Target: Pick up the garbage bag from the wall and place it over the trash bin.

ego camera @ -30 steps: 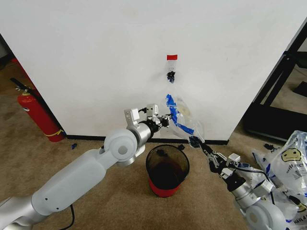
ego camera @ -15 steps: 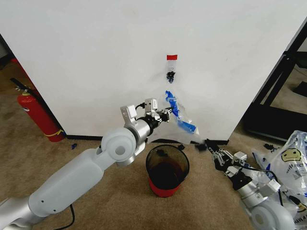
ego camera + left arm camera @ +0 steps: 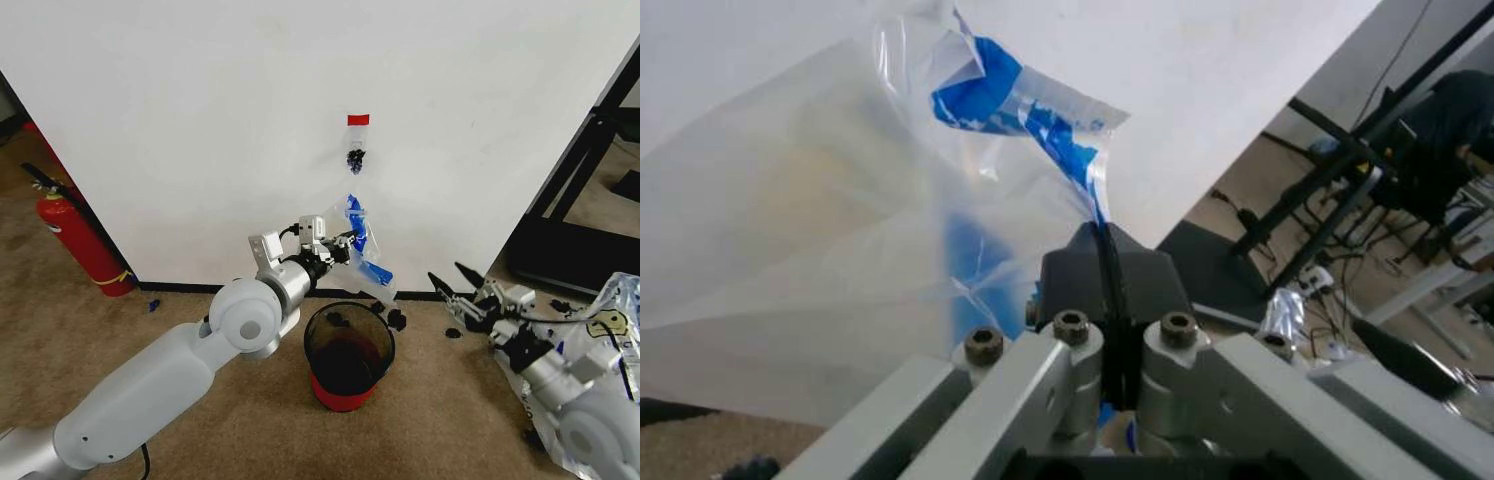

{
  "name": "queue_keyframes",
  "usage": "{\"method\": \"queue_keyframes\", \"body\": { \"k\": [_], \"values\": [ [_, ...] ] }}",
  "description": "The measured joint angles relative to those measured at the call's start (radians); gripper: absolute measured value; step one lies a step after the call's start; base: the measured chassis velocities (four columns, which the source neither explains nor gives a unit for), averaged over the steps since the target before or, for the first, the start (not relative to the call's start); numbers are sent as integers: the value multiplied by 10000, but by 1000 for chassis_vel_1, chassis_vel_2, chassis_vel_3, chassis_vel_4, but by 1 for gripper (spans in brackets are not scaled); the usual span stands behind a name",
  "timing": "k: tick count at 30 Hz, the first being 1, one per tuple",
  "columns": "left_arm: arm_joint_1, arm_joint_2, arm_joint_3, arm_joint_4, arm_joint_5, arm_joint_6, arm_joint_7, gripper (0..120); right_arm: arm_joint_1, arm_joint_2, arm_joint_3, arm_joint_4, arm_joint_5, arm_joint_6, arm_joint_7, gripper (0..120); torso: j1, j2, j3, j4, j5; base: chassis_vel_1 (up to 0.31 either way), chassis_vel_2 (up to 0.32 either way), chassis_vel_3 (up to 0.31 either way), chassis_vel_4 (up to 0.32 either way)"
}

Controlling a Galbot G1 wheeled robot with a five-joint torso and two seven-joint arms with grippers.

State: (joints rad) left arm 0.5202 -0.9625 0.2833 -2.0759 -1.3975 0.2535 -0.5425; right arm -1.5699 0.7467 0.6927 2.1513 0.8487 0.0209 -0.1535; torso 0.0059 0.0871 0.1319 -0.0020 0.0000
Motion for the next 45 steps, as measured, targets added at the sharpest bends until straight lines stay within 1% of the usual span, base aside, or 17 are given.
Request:
{"method": "queue_keyframes", "body": {
  "k": [1,3,4,6,8,10,11,14,17,19,22,24,25,31,38,41,45],
  "values": [
    [-33,-43,66,37,0,0,37,0,83,-232,-6,-97,54,-81,89,82,0,0,0,-2,0,0,0,0,0],
    [-43,-57,91,49,0,0,52,0,136,-358,-18,-163,70,-114,119,84,0,0,0,-3,0,0,0,0,0],
    [-51,-72,137,63,2,-2,87,0,318,-644,-104,-321,89,-180,155,90,0,0,1,-7,1,0,0,0,0],
    [-36,-71,169,61,11,-4,118,0,786,-1136,-423,-623,134,-309,222,98,0,0,0,-6,3,0,0,0,0],
    [-6,-74,192,52,28,-4,135,0,1523,-1794,-988,-1010,160,-420,216,100,0,-1,1,0,0,0,0,0,0],
    [-4,-113,203,49,36,-4,138,0,2130,-2306,-1487,-1244,172,-485,92,100,0,-1,1,0,2,0,0,0,0],
    [-4,-113,203,49,36,-4,138,0,2130,-2306,-1487,-1244,172,-485,92,100,0,-1,1,0,2,0,0,0,0],
    [-14,-152,235,46,38,-4,151,0,2890,-2932,-2150,-1479,86,-568,-128,100,0,-1,1,0,-1,0,0,0,0],
    [-35,-180,316,53,38,-5,166,0,3573,-3264,-2857,-1648,-13,-569,-316,100,1,-1,2,-2,2,0,0,0,0],
    [-36,-182,323,53,39,-4,167,0,3698,-3299,-2981,-1665,-20,-572,-353,100,0,0,1,-2,3,0,0,0,0],
    [-45,-191,372,31,42,-5,167,0,4229,-3373,-3653,-1765,-180,-596,-548,100,0,-1,1,-1,-1,0,0,0,0],
    [-52,-191,378,30,41,-5,167,0,4293,-3373,-3743,-1786,-209,-596,-580,100,0,-1,1,-1,1,0,0,0,0],
    [-70,-195,388,28,42,-5,166,0,4518,-3374,-4045,-1854,-288,-594,-669,100,1,-1,1,-3,0,0,0,0,0],
    [-60,-206,436,-12,41,-5,160,0,4975,-3364,-4635,-2026,-609,-599,-793,100,0,-1,0,-4,0,0,0,0,0],
    [-29,-149,436,-134,42,-1,136,0,5847,-3144,-5663,-2308,-685,-780,-707,100,0,-1,0,-2,-1,0,0,0,0],
    [-29,-131,430,-201,31,8,121,0,6620,-2970,-6480,-2559,-731,-870,-657,100,0,-1,0,-3,0,0,0,0,0],
    [-15,-89,425,-279,22,20,111,0,7365,-2796,-7147,-2752,-748,-1002,-597,100,1,-1,0,-2,-1,0,0,0,0]
  ]
}}
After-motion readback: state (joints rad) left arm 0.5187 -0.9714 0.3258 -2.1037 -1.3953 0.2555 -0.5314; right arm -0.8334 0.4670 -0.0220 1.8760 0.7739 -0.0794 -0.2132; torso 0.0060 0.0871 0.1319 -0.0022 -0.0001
